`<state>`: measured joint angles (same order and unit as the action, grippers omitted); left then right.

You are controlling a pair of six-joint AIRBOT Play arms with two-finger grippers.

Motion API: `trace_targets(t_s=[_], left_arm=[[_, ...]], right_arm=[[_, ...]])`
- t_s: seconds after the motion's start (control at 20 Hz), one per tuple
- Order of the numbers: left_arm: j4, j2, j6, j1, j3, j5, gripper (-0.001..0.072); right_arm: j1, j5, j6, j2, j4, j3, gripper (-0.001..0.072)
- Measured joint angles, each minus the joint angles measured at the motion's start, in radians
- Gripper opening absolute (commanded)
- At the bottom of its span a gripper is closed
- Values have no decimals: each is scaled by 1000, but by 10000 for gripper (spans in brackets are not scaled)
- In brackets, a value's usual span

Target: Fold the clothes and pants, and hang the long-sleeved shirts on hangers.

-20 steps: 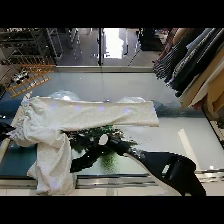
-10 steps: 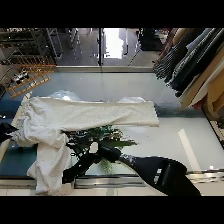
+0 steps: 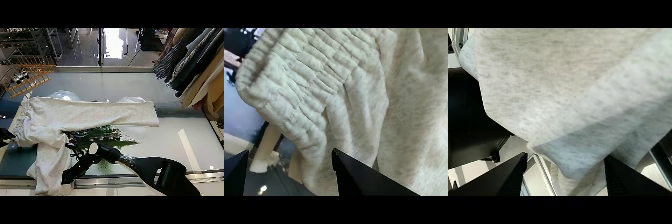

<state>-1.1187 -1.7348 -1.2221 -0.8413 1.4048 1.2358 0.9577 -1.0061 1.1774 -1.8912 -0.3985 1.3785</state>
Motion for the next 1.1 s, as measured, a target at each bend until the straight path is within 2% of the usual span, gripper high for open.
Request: trace_targets(t_s=[0.15, 0.2, 0.25, 0.3, 0.35, 0.4, 0.45, 0.5, 0.55, 0.8, 0.95, 1.1], left_arm=[[18, -12, -35, 0, 0, -60, 456], [25, -14, -48, 0, 0, -82, 348], [30, -16, -61, 0, 0, -103, 235], [36, -17, -70, 0, 0, -122, 147], [39, -18, -77, 1, 0, -133, 73], [42, -18, -80, 2, 0, -144, 58], [43, -18, -80, 5, 0, -151, 38], [45, -19, -79, 9, 0, -155, 23], [46, -19, -73, 13, 0, -159, 22], [49, -2, -25, 30, 1, -142, 20], [49, 47, 24, 29, 23, -129, 19], [50, 101, 70, 29, 62, -124, 19]], right_arm=[[0, -14, 0, 0, 0, 0, 553], [1, -18, 0, 0, 0, 0, 552], [2, -20, 0, 0, 0, 0, 517], [3, -25, 0, 0, 0, 0, 468], [6, -25, 0, 0, 0, 0, 461], [9, -25, -1, 0, 0, 0, 459], [14, -23, -3, 0, -1, 0, 428], [19, -21, -4, 0, -5, 0, 217], [26, -16, -4, 0, -11, 0, 51], [26, -14, 44, 27, -118, 0, 33], [-42, -94, 160, 146, -386, 0, 33], [-154, -319, 270, 355, -718, 35, 33]])
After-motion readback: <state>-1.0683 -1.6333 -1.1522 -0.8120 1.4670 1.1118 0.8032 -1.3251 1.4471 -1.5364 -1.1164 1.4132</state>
